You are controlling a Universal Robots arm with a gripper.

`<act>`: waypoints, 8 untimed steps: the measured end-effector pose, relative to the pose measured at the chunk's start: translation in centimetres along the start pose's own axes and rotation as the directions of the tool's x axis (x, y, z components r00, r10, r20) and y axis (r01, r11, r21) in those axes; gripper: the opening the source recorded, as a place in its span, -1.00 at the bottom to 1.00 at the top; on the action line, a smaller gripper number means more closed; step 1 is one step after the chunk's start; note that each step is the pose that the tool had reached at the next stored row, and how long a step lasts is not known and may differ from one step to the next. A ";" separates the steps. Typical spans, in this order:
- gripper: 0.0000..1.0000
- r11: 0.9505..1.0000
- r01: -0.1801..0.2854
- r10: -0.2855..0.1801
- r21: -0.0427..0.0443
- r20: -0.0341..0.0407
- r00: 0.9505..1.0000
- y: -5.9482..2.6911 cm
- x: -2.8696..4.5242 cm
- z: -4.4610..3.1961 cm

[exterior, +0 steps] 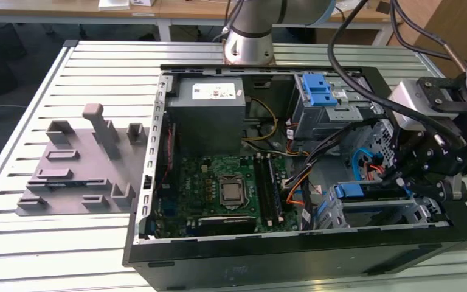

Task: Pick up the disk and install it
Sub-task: 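Insert the first disk wire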

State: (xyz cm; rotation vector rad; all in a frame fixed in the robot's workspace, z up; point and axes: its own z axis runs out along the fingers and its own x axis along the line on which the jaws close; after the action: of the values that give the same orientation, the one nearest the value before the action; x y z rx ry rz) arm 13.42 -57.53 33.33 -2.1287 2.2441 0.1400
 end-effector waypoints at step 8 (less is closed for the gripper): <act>-0.68 1.000 0.000 0.000 -0.001 0.000 1.000 -0.02 0.03 0.30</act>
State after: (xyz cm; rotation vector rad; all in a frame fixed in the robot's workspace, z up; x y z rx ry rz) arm 13.43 -57.54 33.03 -2.1290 2.2446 0.1417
